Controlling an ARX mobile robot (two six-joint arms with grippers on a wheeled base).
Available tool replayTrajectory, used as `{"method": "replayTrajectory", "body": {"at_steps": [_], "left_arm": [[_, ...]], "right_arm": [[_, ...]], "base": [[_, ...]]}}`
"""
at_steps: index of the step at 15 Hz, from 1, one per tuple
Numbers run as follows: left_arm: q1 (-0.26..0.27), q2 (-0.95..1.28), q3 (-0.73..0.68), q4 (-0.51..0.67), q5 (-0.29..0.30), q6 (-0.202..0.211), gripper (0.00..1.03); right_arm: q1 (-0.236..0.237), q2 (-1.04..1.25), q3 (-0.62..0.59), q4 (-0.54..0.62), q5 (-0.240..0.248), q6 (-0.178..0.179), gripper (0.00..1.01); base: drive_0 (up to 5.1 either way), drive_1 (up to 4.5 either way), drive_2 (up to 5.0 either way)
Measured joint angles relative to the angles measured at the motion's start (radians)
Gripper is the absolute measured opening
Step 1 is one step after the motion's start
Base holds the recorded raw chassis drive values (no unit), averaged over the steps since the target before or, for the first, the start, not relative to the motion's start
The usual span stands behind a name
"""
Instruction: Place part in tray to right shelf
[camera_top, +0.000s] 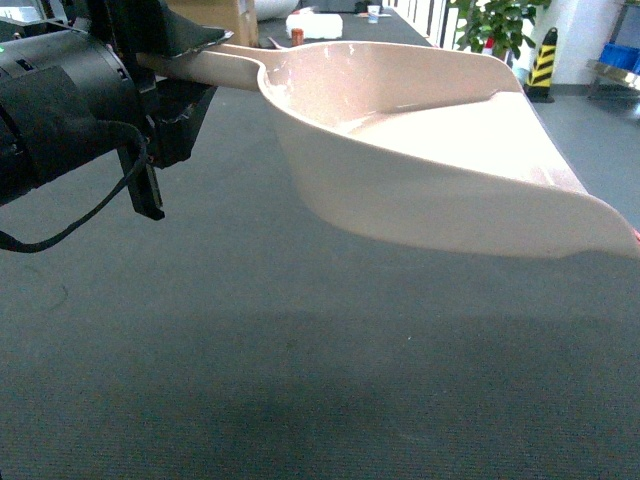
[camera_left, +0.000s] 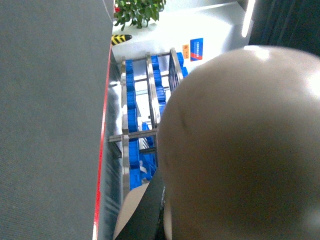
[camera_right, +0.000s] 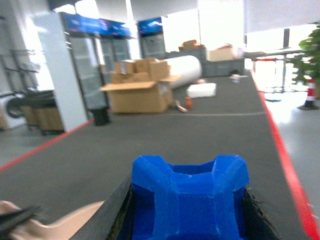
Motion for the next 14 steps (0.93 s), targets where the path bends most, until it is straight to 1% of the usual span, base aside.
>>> {"method": "replayTrajectory", "body": {"at_steps": [1, 2, 3, 4, 5, 6, 7, 8, 9, 10, 11, 12, 13, 14], "left_arm": [[0.001, 0.000, 0.000, 0.000, -0.002, 0.000, 0.16], [0.000, 0.000, 0.000, 0.000, -0.001, 0.000, 0.16], [0.000, 0.000, 0.000, 0.000, 0.000, 0.000, 0.16], [0.000, 0.000, 0.000, -0.001, 0.001, 0.000, 0.16], [0.000, 0.000, 0.000, -0.001, 0.001, 0.000, 0.16], [0.001, 0.000, 0.000, 0.000, -0.002, 0.000, 0.16], [0.000, 0.000, 0.000, 0.000, 0.001, 0.000, 0.16], [0.001, 0.001, 0.000, -0.006, -0.003, 0.005, 0.16], [0.000, 0.001, 0.000, -0.004, -0.001, 0.004, 0.16], [0.000, 0.001, 0.000, -0.001, 0.000, 0.003, 0.16], [0.001, 0.001, 0.000, -0.005, 0.000, 0.007, 0.16], [0.001, 0.001, 0.000, -0.003, -0.003, 0.007, 0.16], [0.000, 0.001, 0.000, -0.002, -0.001, 0.007, 0.16], [-0.001, 0.001, 0.000, -0.003, -0.001, 0.007, 0.16]], "right_arm": [[0.061, 0.014, 0.025, 0.000, 0.002, 0.043, 0.46], [0.137, 0.056, 0.040, -0.006, 0.019, 0.102, 0.46], [0.220, 0.134, 0.050, -0.025, 0.053, 0.152, 0.46], [0.289, 0.215, 0.051, -0.029, 0.084, 0.194, 0.46], [0.353, 0.279, 0.053, -0.026, 0.119, 0.206, 0.46], [0.393, 0.321, 0.066, -0.025, 0.137, 0.212, 0.48], [0.401, 0.334, 0.069, -0.005, 0.167, 0.204, 0.64], [0.391, 0.323, 0.069, -0.002, 0.196, 0.192, 0.79], [0.371, 0.293, 0.069, 0.015, 0.217, 0.169, 0.90], [0.338, 0.224, 0.064, 0.056, 0.266, 0.124, 1.00], [0.307, 0.119, 0.041, 0.091, 0.313, 0.047, 0.97], [0.285, 0.036, -0.002, 0.080, 0.359, -0.035, 0.98], [0.261, -0.038, -0.062, 0.030, 0.424, -0.105, 0.98], [0.258, -0.086, -0.119, -0.009, 0.484, -0.147, 0.98]], "base": [[0.0, 0.00, 0.0], [0.0, 0.00, 0.0], [0.0, 0.00, 0.0], [0.0, 0.00, 0.0], [0.0, 0.00, 0.0], [0.0, 0.00, 0.0], [0.0, 0.00, 0.0], [0.0, 0.00, 0.0], [0.0, 0.00, 0.0], [0.0, 0.00, 0.0], [0.0, 0.00, 0.0], [0.0, 0.00, 0.0], [0.0, 0.00, 0.0], [0.0, 0.00, 0.0]]}}
